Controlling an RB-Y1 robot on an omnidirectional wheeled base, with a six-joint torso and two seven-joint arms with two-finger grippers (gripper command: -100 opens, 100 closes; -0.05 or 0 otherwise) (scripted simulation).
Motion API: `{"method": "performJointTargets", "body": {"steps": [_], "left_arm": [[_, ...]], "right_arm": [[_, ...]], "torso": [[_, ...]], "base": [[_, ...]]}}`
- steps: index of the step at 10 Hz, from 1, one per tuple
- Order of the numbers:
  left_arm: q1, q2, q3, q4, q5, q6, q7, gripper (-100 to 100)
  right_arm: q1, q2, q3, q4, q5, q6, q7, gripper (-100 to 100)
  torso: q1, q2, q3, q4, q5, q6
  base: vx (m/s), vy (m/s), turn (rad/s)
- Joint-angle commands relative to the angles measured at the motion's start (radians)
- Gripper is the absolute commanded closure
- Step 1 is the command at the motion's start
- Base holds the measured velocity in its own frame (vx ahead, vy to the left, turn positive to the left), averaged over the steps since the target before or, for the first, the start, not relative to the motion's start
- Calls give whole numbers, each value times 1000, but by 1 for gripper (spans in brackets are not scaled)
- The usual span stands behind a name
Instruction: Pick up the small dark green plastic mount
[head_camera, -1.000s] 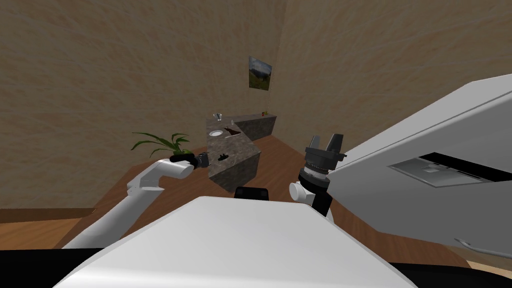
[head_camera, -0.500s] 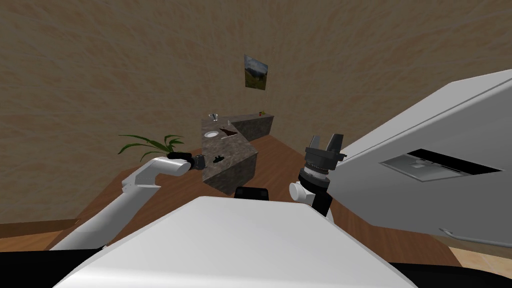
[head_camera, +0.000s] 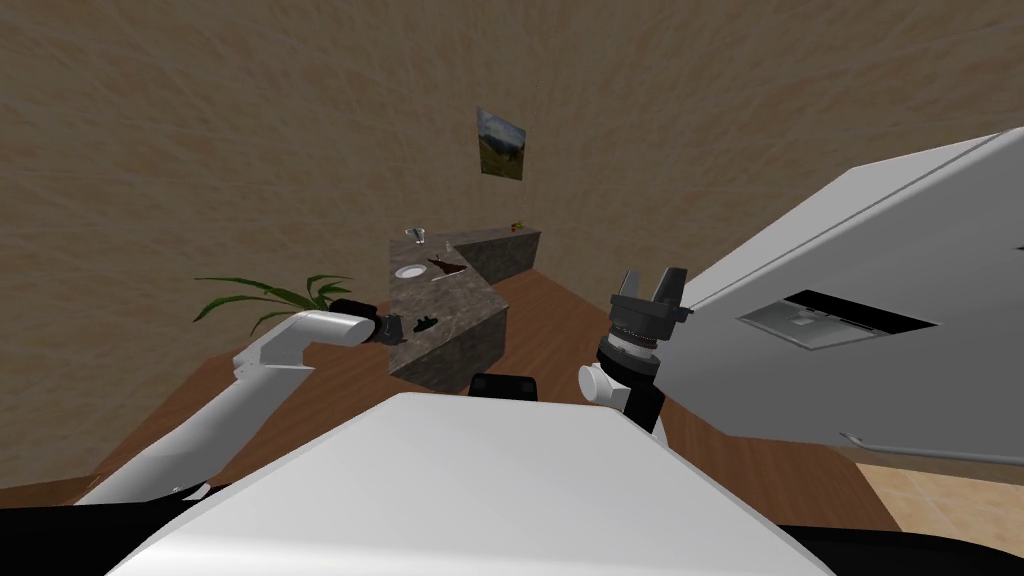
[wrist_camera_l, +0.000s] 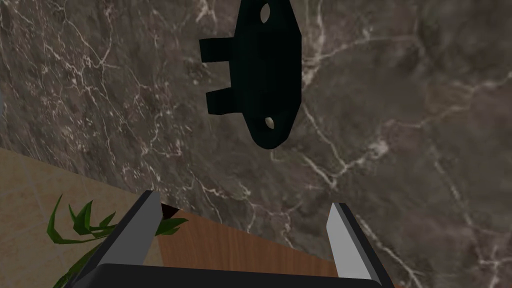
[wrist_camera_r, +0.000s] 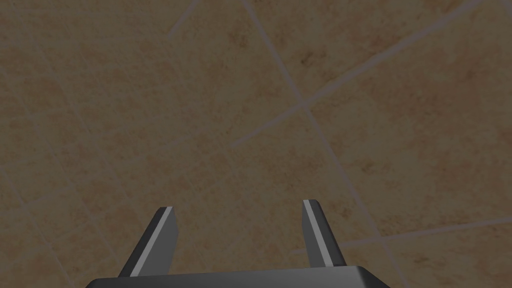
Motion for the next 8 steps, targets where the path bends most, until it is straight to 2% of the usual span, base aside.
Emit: {"method": "performJointTargets", "body": {"steps": [1, 4, 7, 8], "left_arm": [[-6, 10, 20, 26, 29, 50, 12, -100], [-13, 19, 36, 50, 54, 107, 21, -100], [-30, 40, 79, 113, 115, 204, 42, -100], [-30, 40, 79, 113, 115, 212, 42, -100]], "right_arm": [[0, 0, 0, 0, 0, 0, 0, 0], [0, 0, 0, 0, 0, 0, 0, 0], [0, 0, 0, 0, 0, 0, 0, 0], [0, 0, 0, 0, 0, 0, 0, 0]], "torso": [[0, 0, 0, 0, 0, 0], [1, 1, 0, 0, 0, 1], [0, 0, 0, 0, 0, 0], [1, 0, 0, 0, 0, 0]], "base": [[41, -46, -45], [35, -36, -81], [53, -49, -132], [15, -15, 8]]}}
